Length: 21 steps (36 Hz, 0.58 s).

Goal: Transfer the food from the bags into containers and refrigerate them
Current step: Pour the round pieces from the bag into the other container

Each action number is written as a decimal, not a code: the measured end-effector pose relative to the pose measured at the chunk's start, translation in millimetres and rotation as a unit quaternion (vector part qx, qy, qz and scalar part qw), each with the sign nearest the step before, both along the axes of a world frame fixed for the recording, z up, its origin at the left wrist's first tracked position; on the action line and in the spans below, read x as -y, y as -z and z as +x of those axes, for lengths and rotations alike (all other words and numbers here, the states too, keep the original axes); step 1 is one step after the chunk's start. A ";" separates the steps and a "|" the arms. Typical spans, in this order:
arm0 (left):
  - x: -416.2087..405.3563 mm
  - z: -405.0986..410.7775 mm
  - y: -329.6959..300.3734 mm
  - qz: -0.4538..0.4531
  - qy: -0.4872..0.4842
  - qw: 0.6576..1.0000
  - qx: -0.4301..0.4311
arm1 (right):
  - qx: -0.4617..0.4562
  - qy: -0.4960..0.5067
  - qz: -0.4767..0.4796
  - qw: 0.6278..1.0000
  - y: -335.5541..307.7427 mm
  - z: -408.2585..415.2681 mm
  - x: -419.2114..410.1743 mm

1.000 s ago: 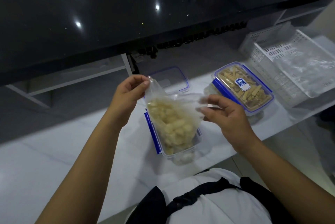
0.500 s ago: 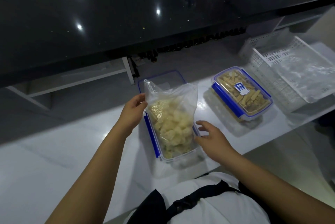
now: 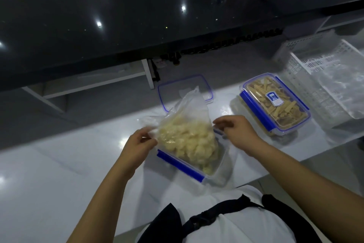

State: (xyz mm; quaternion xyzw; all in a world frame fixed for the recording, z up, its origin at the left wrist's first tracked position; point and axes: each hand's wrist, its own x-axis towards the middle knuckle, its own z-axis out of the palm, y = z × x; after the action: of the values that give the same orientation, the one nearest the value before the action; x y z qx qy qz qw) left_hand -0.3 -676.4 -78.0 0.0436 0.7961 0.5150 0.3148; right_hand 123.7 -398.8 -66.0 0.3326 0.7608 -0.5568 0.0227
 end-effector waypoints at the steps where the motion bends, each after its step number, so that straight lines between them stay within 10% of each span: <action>1: 8.0 4.0 -0.6 0.012 0.010 1.000 0.015 | -0.006 0.009 -0.013 1.000 -3.5 -7.1 -1.7; 10: 15.9 18.5 -0.5 0.087 -0.074 0.993 0.024 | -0.016 -0.202 -0.067 0.977 -26.9 -24.6 -1.9; 21: -8.8 -5.4 -27.8 0.188 -0.056 0.980 -0.033 | -0.147 0.001 -0.089 0.985 -30.5 -17.8 1.7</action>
State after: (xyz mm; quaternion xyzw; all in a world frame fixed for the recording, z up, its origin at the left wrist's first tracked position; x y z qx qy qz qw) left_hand -5.7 -667.6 -50.2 0.0744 0.6964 0.6702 0.2458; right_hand 105.9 -400.4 -35.5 0.2443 0.7029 -0.6653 -0.0606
